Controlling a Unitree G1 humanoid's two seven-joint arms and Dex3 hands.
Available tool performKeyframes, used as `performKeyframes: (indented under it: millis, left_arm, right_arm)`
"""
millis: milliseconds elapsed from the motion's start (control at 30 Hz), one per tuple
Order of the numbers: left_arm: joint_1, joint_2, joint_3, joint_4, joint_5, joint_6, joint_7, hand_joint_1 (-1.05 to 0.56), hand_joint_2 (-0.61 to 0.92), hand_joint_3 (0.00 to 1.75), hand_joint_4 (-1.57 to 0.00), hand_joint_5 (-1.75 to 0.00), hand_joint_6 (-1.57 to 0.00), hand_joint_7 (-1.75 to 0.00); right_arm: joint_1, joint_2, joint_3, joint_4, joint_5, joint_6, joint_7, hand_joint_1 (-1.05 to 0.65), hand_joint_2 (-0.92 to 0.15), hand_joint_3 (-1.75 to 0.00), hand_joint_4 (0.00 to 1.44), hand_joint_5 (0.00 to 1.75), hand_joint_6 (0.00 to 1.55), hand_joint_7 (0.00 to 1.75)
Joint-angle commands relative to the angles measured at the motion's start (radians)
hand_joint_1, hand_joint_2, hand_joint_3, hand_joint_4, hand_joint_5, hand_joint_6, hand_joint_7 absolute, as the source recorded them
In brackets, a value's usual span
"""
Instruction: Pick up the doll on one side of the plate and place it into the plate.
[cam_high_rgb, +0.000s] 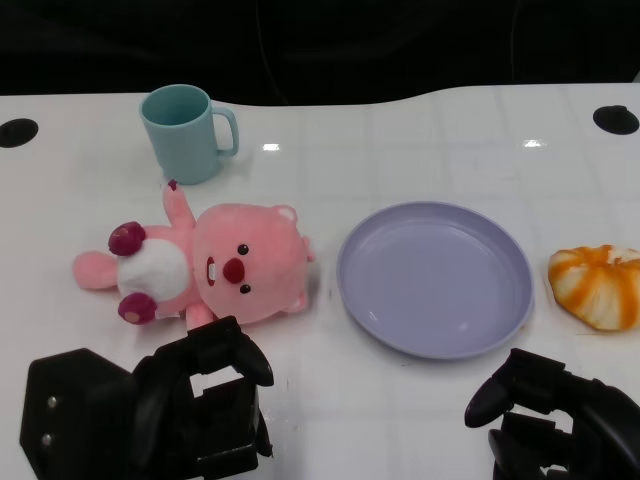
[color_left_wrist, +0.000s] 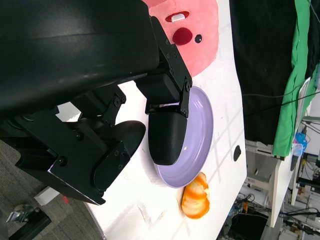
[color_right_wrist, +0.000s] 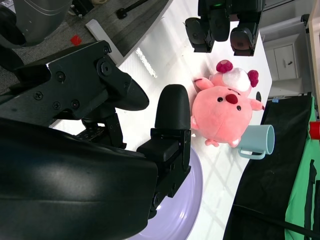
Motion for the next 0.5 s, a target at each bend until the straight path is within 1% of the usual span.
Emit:
performKeyframes:
  millis: [33, 500]
  left_arm:
    - [0.006, 0.014, 0.008, -0.012, -0.004, -0.003, -0.009, -0.05, 0.43, 1.42, -0.92, -1.75, -0.80, -1.62]
    - [0.004, 0.023, 0.010, -0.016, -0.003, -0.005, -0.012, -0.06, 0.42, 1.41, -0.91, -1.75, -0.79, -1.61]
  right_arm:
    - [0.002, -0.010, -0.011, -0.016, 0.002, 0.001, 0.000, -0.11, -0.68, -1.03, 0.65, 1.75, 0.48, 1.44]
    - [0.002, -0.008, -0.012, -0.011, 0.000, -0.011, 0.007, -0.13, -0.68, -1.04, 0.66, 1.75, 0.49, 1.44]
